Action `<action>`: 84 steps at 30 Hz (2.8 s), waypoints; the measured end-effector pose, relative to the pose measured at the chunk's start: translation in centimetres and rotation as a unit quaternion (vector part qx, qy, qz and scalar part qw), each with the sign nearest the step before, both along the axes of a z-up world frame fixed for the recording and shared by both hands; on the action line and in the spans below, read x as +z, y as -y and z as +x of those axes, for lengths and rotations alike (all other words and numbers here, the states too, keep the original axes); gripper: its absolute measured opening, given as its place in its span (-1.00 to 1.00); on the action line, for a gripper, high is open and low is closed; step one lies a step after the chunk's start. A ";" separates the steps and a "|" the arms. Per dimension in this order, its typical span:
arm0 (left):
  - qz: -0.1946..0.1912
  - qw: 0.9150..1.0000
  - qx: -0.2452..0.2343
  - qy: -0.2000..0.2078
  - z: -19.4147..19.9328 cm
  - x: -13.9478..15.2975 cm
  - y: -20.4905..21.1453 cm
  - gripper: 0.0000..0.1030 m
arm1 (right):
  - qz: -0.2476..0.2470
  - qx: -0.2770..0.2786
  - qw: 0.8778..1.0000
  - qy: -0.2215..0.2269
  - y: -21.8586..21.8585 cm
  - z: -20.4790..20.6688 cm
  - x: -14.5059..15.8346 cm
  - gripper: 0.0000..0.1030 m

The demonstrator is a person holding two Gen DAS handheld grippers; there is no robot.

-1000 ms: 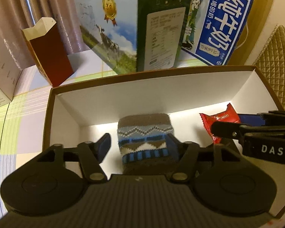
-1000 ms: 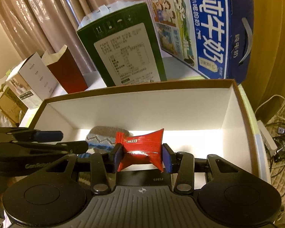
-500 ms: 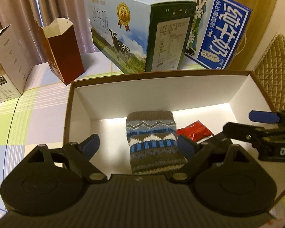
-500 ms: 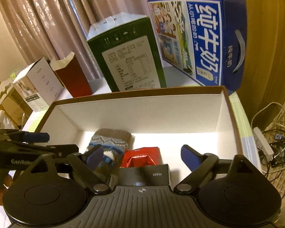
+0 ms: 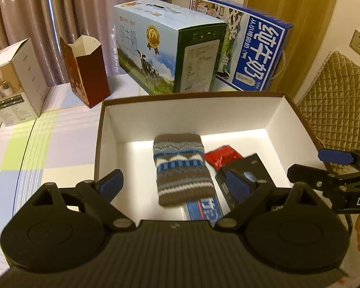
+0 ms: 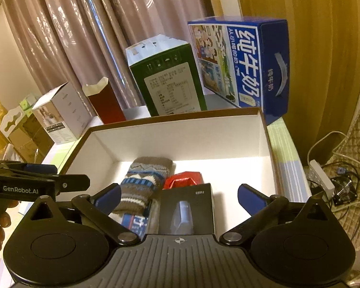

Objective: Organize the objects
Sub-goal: 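Withdraw both open tools from the brown box toward the remaining table items, then grasp the white plastic clip with the right tool while the left tool moves toward the black cable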

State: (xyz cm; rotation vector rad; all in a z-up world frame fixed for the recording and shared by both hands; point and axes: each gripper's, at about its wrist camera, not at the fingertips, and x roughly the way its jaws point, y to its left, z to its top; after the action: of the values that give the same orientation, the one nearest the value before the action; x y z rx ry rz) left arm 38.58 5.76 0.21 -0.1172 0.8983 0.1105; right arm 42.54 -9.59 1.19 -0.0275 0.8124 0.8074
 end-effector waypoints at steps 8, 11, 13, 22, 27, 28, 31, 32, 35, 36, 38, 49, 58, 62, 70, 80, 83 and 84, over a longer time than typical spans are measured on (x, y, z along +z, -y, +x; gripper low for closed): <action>-0.003 1.000 0.003 0.007 -3.7 1.6 1.4 0.77 | 0.015 -0.003 1.000 -0.002 2.0 -2.8 1.6 0.96; -0.006 1.000 0.006 0.011 -5.1 2.2 1.7 0.77 | 0.015 -0.002 1.000 0.003 2.6 -4.0 2.2 0.96; -0.007 1.000 0.009 0.013 -6.0 2.6 2.0 0.77 | 0.014 -0.001 1.000 0.008 2.9 -4.7 2.5 0.96; -0.012 1.000 0.020 0.017 -10.0 3.3 2.8 0.77 | 0.017 -0.001 1.000 0.012 4.2 -7.8 3.0 0.96; -0.016 0.999 0.023 0.016 -12.3 3.1 3.1 0.77 | 0.013 0.005 1.000 0.016 4.9 -9.8 3.1 0.96; -0.017 0.999 0.023 0.016 -12.7 3.1 3.2 0.77 | 0.013 0.006 1.000 0.016 5.0 -10.0 3.2 0.96; -0.020 0.999 0.027 0.016 -13.9 3.0 3.4 0.77 | 0.013 0.009 1.000 0.015 5.5 -11.0 3.3 0.96; -0.021 0.999 0.028 0.017 -14.3 3.0 3.4 0.77 | 0.013 0.011 1.000 0.016 5.6 -11.2 3.4 0.96; -0.020 0.999 0.031 0.017 -15.4 3.2 3.7 0.77 | 0.012 0.012 1.000 0.018 6.1 -11.9 3.5 0.96; -0.020 0.999 0.033 0.018 -15.7 3.2 3.8 0.77 | 0.012 0.013 1.000 0.019 6.2 -12.1 3.5 0.96; -0.021 0.999 0.036 0.018 -16.3 3.2 4.0 0.77 | 0.011 0.014 1.000 0.019 6.5 -12.5 3.5 0.96; -0.017 0.999 0.048 0.011 -19.0 2.7 5.4 0.77 | 0.000 0.025 1.000 0.016 8.6 -14.9 3.1 0.96; -0.019 0.998 0.064 0.000 -21.8 2.1 6.8 0.77 | -0.006 0.043 0.999 0.006 10.2 -16.8 2.4 0.96; -0.019 0.997 0.075 -0.004 -23.1 1.8 7.2 0.77 | -0.009 0.053 0.999 0.003 10.8 -17.7 2.1 0.96; -0.021 0.995 0.099 -0.020 -25.9 0.7 8.3 0.77 | -0.015 0.078 0.997 -0.012 11.4 -19.6 1.0 0.96; -0.020 0.991 0.120 -0.047 -27.8 -0.8 8.6 0.77 | -0.029 0.099 0.994 -0.026 11.0 -20.9 -0.8 0.96; -0.014 0.992 0.117 -0.053 -27.6 -1.2 8.6 0.77 | -0.034 0.101 0.994 -0.025 10.5 -21.0 -1.3 0.96; -0.011 0.992 0.116 -0.055 -27.5 -1.3 8.5 0.77 | -0.035 0.102 0.994 -0.025 10.4 -21.0 -1.4 0.96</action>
State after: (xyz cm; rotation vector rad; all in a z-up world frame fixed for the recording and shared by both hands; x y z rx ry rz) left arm 11.12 -2.73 -1.13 -0.2378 0.9947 0.3252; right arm 21.51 -20.01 -0.21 -0.1548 0.8936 0.9753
